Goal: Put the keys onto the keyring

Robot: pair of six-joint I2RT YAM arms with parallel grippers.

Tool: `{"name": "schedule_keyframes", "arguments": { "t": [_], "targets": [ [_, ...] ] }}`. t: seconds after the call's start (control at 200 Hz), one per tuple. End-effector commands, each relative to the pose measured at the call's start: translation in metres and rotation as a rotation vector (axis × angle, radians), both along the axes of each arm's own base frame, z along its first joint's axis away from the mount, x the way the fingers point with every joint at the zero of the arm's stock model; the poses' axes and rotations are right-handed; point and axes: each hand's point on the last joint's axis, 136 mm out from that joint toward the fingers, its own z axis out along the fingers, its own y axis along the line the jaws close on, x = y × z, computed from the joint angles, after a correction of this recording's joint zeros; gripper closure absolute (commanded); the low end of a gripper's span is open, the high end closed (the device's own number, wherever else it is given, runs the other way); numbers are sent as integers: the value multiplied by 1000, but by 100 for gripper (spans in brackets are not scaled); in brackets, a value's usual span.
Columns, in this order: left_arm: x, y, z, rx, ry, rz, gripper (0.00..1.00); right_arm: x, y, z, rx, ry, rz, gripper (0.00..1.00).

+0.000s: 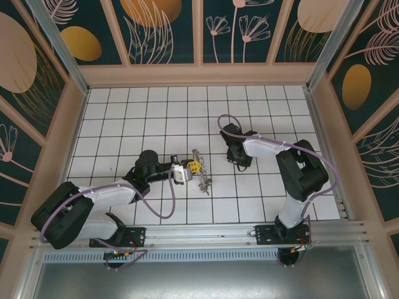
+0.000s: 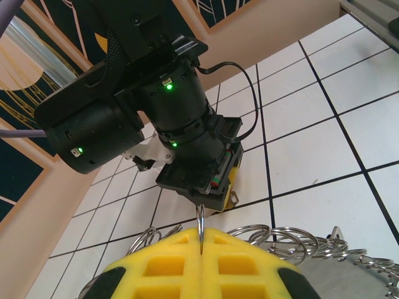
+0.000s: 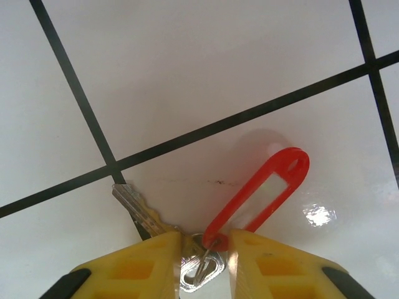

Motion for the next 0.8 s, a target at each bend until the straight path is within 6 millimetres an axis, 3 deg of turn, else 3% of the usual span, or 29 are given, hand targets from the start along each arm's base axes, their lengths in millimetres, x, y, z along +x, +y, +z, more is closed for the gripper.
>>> {"name": "schedule_keyframes", "arguments": {
  "t": [0.0,0.345,0.796],
  "targets": [
    [3,-5,18,-38,-23,0,100,-8,-10,-5,-56,20,-2,78],
    [4,-5,16,-32,-15,3,100,-3,-8,8,-61,-14,55,90],
    [4,-4,13,-19,-10,5,100,-5,-7,10,-59,-6,114,88]
  ]
}}
